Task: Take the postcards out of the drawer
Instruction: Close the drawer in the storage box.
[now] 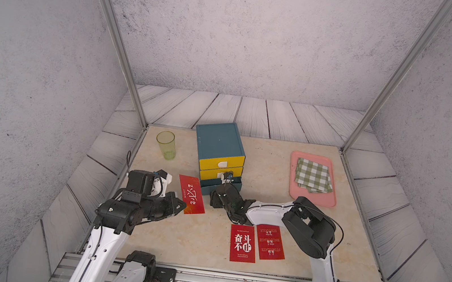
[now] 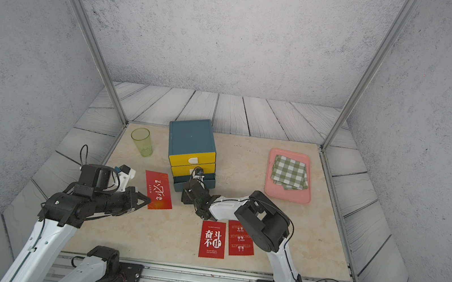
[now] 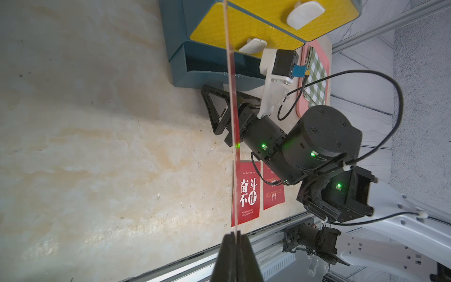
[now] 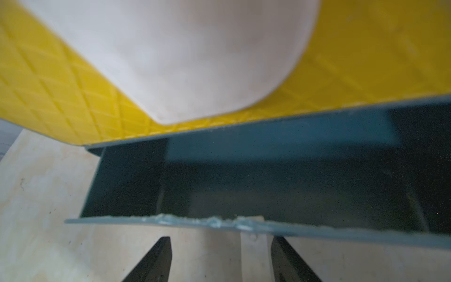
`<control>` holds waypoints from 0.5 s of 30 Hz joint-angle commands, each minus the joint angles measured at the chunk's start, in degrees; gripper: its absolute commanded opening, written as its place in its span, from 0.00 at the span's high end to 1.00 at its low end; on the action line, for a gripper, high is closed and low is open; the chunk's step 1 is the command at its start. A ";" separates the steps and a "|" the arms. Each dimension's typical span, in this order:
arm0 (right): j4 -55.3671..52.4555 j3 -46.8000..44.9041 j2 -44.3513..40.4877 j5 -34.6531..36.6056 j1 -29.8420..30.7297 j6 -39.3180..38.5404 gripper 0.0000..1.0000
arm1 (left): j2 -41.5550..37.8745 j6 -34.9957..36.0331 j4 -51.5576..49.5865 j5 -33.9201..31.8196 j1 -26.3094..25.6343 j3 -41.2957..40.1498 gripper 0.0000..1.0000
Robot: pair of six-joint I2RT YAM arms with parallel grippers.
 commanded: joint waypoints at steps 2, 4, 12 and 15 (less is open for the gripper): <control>3.01 -0.09 1.88 0.38 -0.76 0.92 0.33 | -0.28 0.39 -0.74 0.10 0.10 -0.99 0.96; 3.63 -0.37 2.11 0.44 -0.95 1.15 0.34 | -0.37 0.30 -0.75 0.13 0.01 -1.15 0.96; 5.64 -0.40 3.03 0.02 -1.41 1.66 0.39 | -0.15 0.12 -0.66 0.36 -0.16 -1.71 0.96; 6.14 -0.20 3.36 0.05 -1.69 1.67 0.40 | -0.10 0.04 -0.83 0.51 -0.42 -2.05 0.96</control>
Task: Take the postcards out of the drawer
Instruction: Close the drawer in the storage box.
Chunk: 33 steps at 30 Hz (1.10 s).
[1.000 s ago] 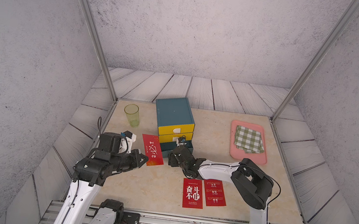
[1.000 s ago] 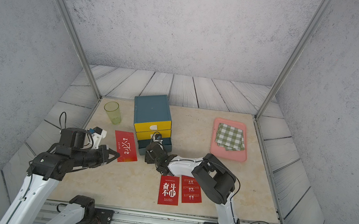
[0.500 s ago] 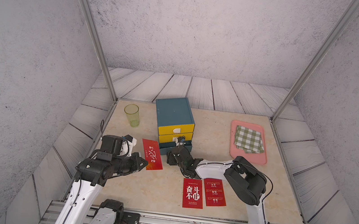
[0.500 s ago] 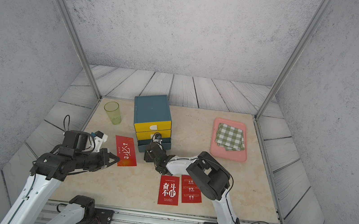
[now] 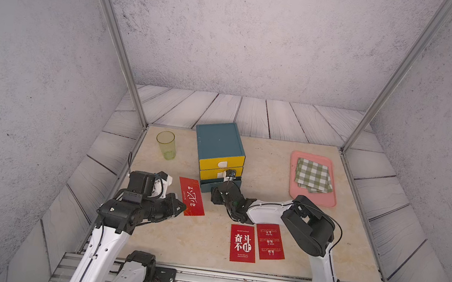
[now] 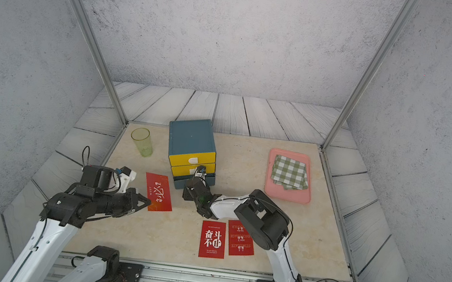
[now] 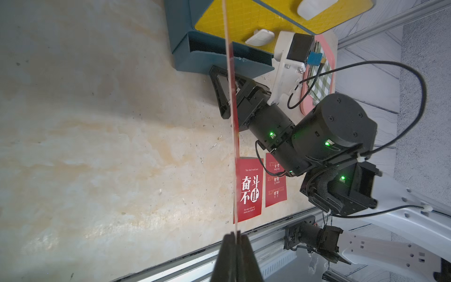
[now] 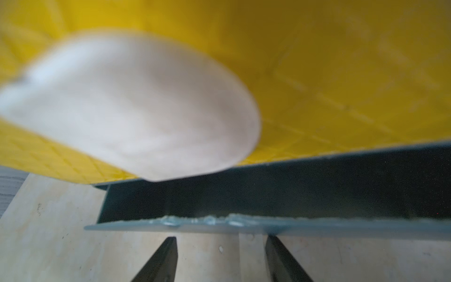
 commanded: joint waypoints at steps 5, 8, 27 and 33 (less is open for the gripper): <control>1.92 0.28 2.59 -0.15 -0.86 0.48 0.41 | -0.11 -0.01 -1.03 0.41 -0.70 -1.13 0.96; 2.44 0.37 2.93 -0.26 -0.99 0.83 0.42 | -0.18 -0.25 -1.07 0.32 -0.82 -1.42 0.96; 6.37 1.51 5.06 -0.87 -1.60 2.87 0.44 | -0.29 -1.19 -0.66 0.54 -1.09 -3.11 0.96; 6.70 1.95 5.59 -0.87 -1.96 3.21 0.44 | -0.45 -1.33 -0.94 0.54 -1.17 -3.28 0.96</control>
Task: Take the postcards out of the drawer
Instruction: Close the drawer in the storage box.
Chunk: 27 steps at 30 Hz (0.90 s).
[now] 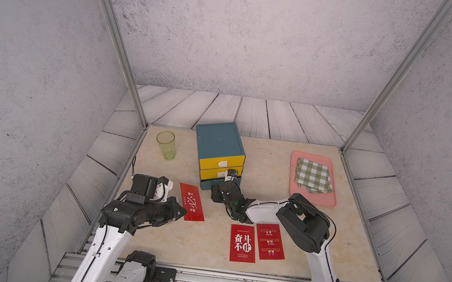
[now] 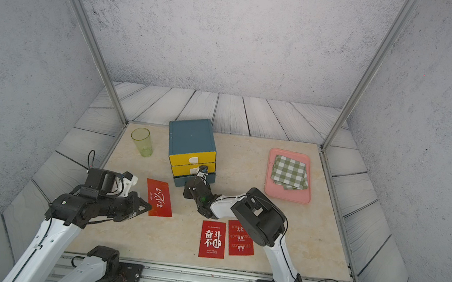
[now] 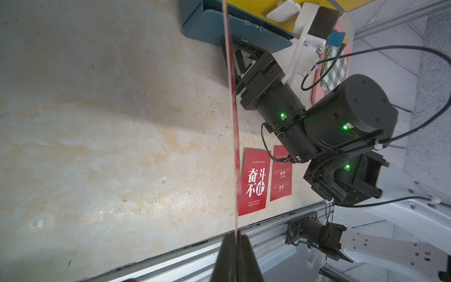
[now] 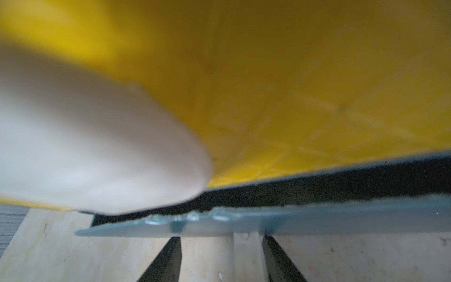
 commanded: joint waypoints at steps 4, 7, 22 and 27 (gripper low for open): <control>1.10 1.11 2.05 -0.44 -0.75 0.58 0.42 | -0.64 0.05 -0.35 0.45 -0.49 -0.52 0.96; 1.30 -0.17 1.14 -0.60 -0.74 0.77 0.39 | -0.68 -0.19 -0.17 0.43 -0.48 -0.64 0.96; -4.15 -13.92 -16.09 0.61 -0.56 -1.16 0.31 | -0.88 -3.07 1.76 1.04 -2.09 -3.39 0.97; -12.99 -16.65 -24.27 1.22 -1.03 -1.48 0.30 | -0.78 -6.84 4.79 0.15 -5.64 -5.44 0.97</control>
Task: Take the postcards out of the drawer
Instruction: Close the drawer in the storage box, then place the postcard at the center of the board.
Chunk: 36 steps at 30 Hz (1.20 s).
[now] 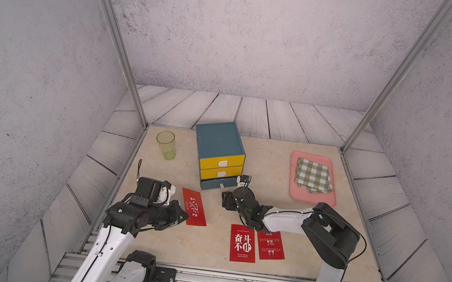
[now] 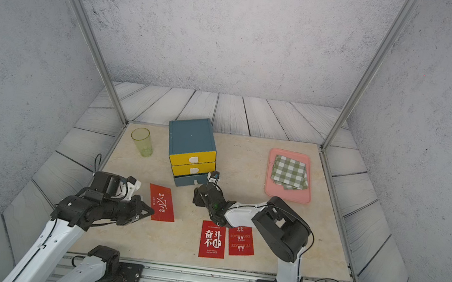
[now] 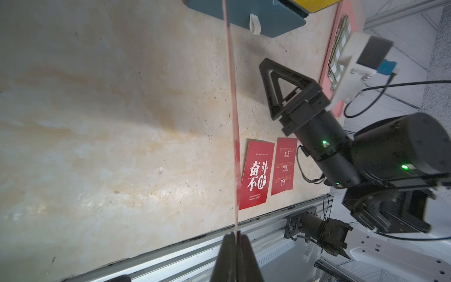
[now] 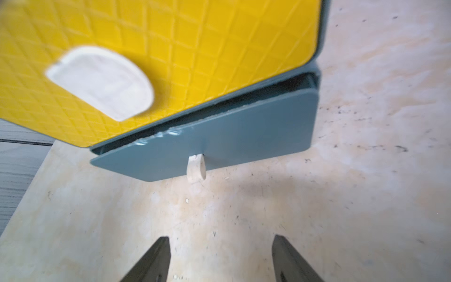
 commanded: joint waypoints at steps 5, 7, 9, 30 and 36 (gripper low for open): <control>-11.38 -4.46 -12.16 -0.21 -2.59 -0.17 0.30 | 1.28 -7.40 6.37 -2.05 -8.55 -4.05 0.97; -12.41 -6.24 -14.69 -0.50 -3.55 -0.26 0.30 | 1.17 -9.58 8.09 -3.30 -10.79 -5.64 0.97; -13.57 -7.73 -16.95 -0.50 -4.45 -0.75 0.30 | 0.38 -11.52 9.73 -3.75 -12.08 -7.45 0.97; -19.20 -15.33 -28.06 -2.34 -11.49 -3.45 0.30 | 5.72 -20.67 25.76 -4.49 -24.44 -22.40 0.94; -18.56 -15.18 -27.38 -4.01 -12.25 -3.10 0.30 | 8.27 -20.39 28.09 -3.48 -24.99 -24.91 0.91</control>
